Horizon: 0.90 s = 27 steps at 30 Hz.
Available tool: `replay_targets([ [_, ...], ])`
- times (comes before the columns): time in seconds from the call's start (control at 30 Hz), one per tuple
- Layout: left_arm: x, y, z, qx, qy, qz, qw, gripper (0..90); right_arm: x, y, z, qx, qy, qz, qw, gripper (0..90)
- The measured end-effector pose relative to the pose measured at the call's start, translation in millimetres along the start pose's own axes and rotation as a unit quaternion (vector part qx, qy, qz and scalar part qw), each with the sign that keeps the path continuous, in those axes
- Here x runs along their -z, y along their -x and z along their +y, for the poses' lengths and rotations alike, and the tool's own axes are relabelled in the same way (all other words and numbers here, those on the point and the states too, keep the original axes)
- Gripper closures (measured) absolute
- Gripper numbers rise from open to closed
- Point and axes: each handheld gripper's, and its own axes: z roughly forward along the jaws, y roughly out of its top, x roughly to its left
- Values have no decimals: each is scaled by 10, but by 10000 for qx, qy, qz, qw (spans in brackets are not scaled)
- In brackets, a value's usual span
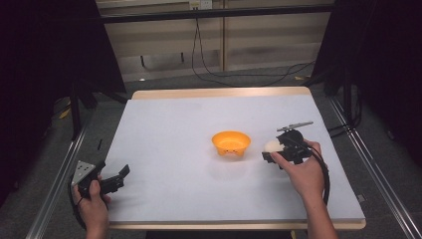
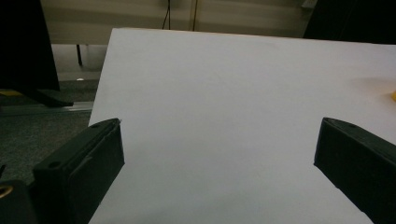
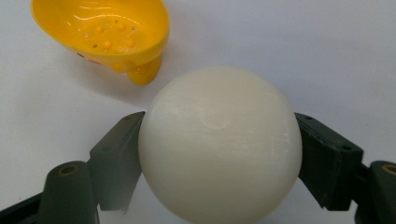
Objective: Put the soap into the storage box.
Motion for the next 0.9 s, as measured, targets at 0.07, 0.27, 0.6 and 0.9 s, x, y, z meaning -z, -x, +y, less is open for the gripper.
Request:
replay_targets([
  [0.07,0,0,0,-7,-3,-3,10000,14,-19,-25,12,4,-24,-9,10000,234],
  [0.27,0,-1,1,1,-6,-3,10000,14,-49,-74,44,11,-22,26,10000,235],
  [0.6,1,-6,1,-7,-14,-11,10000,14,-74,-162,147,127,-53,41,9999,234],
  [0.9,-2,-4,3,-31,-21,8,10000,14,-105,-220,240,194,-44,95,9998,234],
])
